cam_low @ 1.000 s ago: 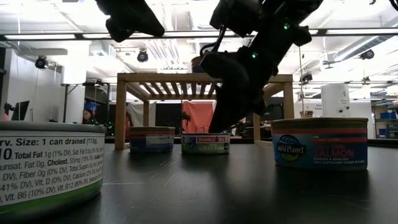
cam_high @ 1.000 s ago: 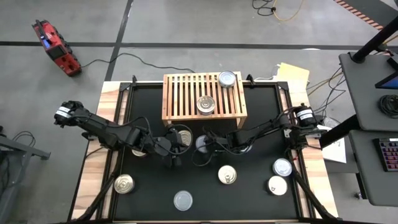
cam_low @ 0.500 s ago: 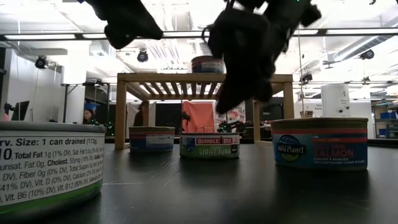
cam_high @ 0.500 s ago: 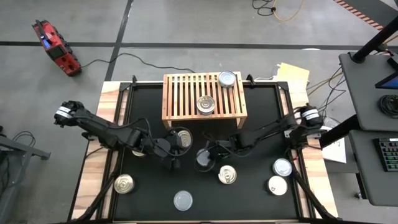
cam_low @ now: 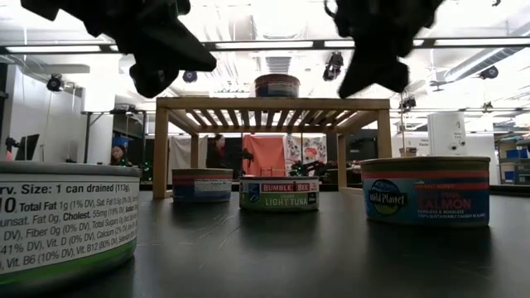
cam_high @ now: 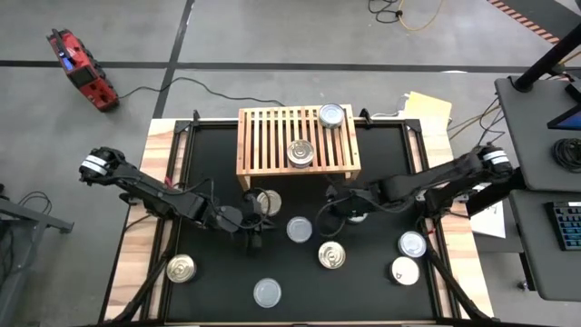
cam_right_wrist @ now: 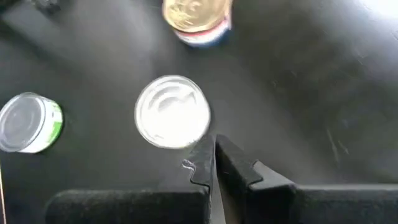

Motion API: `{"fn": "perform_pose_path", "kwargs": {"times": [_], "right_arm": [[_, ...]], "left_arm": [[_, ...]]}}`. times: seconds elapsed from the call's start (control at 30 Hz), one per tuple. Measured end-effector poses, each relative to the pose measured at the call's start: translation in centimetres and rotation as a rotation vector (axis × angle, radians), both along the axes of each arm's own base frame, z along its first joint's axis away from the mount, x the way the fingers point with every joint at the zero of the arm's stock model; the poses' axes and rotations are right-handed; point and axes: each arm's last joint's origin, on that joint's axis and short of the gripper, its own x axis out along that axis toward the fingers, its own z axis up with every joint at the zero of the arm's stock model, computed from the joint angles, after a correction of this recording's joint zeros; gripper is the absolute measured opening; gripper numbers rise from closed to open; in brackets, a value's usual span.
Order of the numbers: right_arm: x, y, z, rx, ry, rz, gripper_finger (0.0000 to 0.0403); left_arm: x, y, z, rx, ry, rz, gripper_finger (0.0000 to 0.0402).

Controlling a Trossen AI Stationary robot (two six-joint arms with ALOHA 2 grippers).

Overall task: Stack canned seafood by type on shelf
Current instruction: Stack the green white tuna can on top of the green white tuna can on the shelf

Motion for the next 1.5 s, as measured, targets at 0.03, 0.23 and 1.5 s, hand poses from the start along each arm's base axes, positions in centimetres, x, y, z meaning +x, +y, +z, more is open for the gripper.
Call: {"fn": "perform_pose_path", "kwargs": {"times": [0.03,0.23,1.5], "right_arm": [[-0.6,-0.2,-0.3,0.009,0.003,-0.015,0.0009],[-2.5,-0.6,-3.3,0.041,0.001,-0.078,0.0009],[6.0,-0.3,-9.0,0.095,0.006,0.209,0.0009]], "left_arm": [[0.0,0.0,0.0,-0.008,-0.001,0.004,0.0],[0.1,0.0,0.1,-0.038,-0.019,0.016,0.0],[5.7,-2.6,-4.9,-0.175,0.069,0.118,0.0]]}}
